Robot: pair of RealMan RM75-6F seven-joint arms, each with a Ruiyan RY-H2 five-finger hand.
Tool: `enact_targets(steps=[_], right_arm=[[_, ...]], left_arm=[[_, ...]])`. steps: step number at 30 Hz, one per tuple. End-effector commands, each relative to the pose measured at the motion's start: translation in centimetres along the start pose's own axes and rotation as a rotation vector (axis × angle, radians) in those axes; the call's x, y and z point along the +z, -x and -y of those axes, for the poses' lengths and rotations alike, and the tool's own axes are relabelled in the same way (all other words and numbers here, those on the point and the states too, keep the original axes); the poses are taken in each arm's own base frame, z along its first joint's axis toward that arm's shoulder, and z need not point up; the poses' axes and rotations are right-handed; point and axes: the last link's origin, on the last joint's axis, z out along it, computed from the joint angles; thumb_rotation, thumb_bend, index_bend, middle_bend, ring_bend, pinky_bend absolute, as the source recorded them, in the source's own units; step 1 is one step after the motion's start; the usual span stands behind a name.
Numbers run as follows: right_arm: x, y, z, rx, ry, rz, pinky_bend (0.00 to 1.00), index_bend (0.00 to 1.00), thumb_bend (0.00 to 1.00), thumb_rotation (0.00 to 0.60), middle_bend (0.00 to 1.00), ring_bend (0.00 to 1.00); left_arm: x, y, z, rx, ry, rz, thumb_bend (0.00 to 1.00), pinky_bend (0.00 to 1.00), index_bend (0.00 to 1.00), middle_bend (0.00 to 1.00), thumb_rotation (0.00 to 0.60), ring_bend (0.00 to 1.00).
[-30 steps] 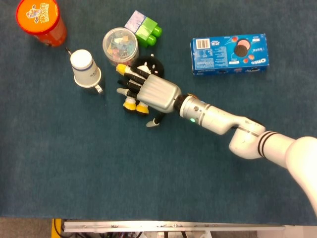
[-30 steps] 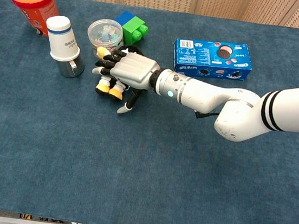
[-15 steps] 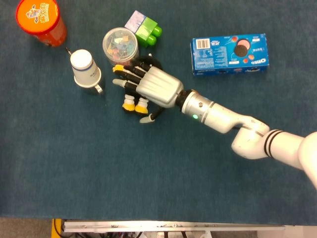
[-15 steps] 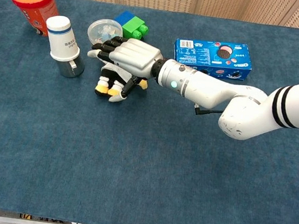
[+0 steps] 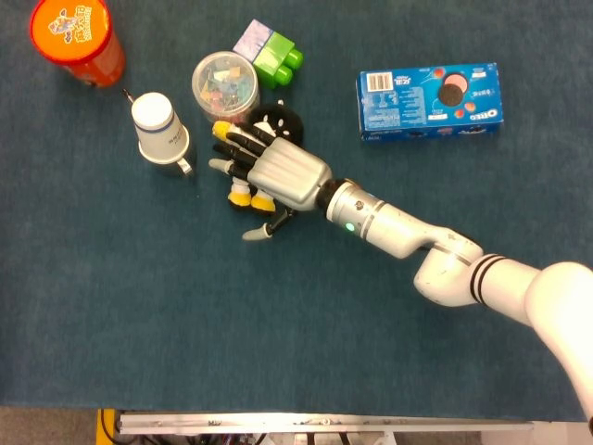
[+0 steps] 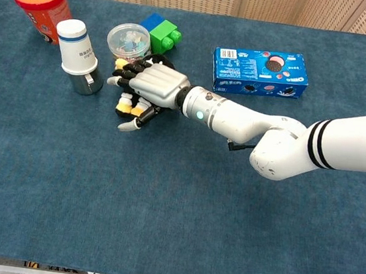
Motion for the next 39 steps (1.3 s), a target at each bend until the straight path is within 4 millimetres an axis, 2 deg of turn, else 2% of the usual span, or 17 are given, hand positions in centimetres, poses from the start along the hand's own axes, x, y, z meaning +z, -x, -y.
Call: enact_targets(steps=[1,7,12,15,18,22,28,29,30,35,39], right_arm=[[-0.4,0.8,-0.4,-0.019,0.003,0.023,0.0,0.0,0.0,0.111,0.0,0.0],[-1.9,0.3,-1.7,-0.046,-0.003,-0.015,0.0,0.0,0.0,0.11,0.0,0.0],[-3.5,-2.0,-2.5,-0.034,-0.024,-0.114,0.0,0.0,0.0,0.11,0.0,0.0],[-5.3,-3.6,-3.5,-0.033,-0.008,-0.171,0.0,0.0,0.0,0.11,0.0,0.0],[-8.1,-4.7,-4.9,-0.03,0.04,-0.2,0.0,0.0,0.0,0.11,0.0,0.0],[-13.7,-5.6,-7.1,-0.039,0.18,-0.218,0.0,0.0,0.0,0.148,0.0,0.0],[-22.3,-6.4,-9.4,-0.071,0.377,-0.193,0.0,0.0,0.0,0.5,0.0,0.0],[-24.1,-6.6,-9.8,-0.075,0.419,-0.202,0.0,0.0,0.0,0.573,0.0,0.0],[-25.6,-6.5,-10.1,-0.07,0.451,-0.202,0.0,0.0,0.0,0.6,0.0,0.0],[-33.3,-5.5,-11.0,-0.024,0.609,-0.155,0.0,0.0,0.0,0.6,0.0,0.0],[-37.9,-4.8,-10.9,0.001,0.692,-0.143,0.0,0.0,0.0,0.6,0.0,0.0]], left_arm=[[0.0,0.0,0.0,0.0,-0.001,-0.001,0.3,0.07,0.09,0.16,0.6,0.15],[-0.1,0.0,0.1,-0.001,0.0,-0.001,0.3,0.07,0.09,0.16,0.599,0.15],[0.0,0.0,-0.1,-0.001,0.006,0.001,0.3,0.07,0.09,0.16,0.599,0.15],[0.0,0.0,-0.2,0.002,0.011,-0.003,0.3,0.07,0.09,0.16,0.6,0.15],[0.0,0.1,-0.3,0.001,0.016,-0.003,0.3,0.07,0.09,0.16,0.6,0.15],[0.0,0.2,-0.6,0.006,0.036,-0.012,0.3,0.07,0.09,0.16,0.6,0.15],[0.3,0.3,-1.3,0.0,0.066,-0.013,0.3,0.07,0.09,0.16,0.6,0.15],[0.3,0.3,-1.4,-0.003,0.073,-0.014,0.3,0.07,0.09,0.16,0.6,0.15],[0.3,0.3,-1.5,-0.003,0.078,-0.013,0.3,0.07,0.09,0.16,0.6,0.15],[0.6,0.5,-2.5,0.004,0.118,-0.011,0.3,0.07,0.09,0.16,0.6,0.15],[0.8,0.6,-3.4,0.01,0.149,-0.014,0.3,0.07,0.09,0.16,0.6,0.15]])
